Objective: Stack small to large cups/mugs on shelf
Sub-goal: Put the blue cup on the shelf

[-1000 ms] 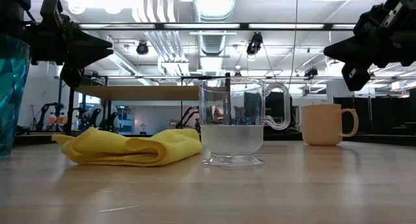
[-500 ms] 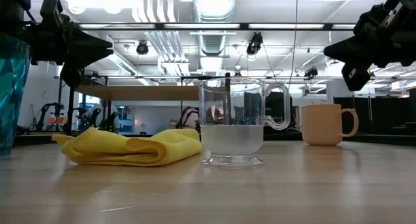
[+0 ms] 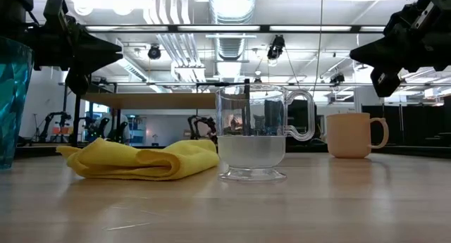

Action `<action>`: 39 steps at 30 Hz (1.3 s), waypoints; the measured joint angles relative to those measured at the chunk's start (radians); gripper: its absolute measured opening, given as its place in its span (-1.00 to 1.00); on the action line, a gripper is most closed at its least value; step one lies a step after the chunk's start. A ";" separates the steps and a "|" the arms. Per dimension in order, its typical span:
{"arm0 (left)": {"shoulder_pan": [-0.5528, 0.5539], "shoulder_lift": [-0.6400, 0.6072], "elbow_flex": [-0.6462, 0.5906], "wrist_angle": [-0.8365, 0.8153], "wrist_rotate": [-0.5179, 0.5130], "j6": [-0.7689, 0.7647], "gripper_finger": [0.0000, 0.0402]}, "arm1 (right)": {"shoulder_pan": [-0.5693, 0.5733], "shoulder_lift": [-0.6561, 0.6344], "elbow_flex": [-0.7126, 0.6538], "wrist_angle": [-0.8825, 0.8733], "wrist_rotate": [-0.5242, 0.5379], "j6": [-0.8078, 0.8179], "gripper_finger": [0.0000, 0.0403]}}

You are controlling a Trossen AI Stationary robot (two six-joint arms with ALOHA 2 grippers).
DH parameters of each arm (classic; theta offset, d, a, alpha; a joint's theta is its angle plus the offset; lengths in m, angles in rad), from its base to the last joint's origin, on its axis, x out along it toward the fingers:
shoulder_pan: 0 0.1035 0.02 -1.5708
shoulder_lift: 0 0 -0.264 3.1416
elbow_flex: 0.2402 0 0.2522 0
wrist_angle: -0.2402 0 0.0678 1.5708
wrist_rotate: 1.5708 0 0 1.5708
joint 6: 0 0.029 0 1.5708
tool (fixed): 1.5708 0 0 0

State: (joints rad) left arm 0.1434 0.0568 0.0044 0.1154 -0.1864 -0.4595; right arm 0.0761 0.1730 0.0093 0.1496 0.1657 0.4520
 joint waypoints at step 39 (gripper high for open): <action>-0.002 0.358 0.816 -0.862 0.215 0.090 -0.65 | 0.002 0.242 0.437 0.051 0.073 -0.070 -0.96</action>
State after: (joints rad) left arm 0.1417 0.4151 0.8202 -0.7463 0.0289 -0.3693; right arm 0.0784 0.4152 0.4467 0.2007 0.2382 0.3824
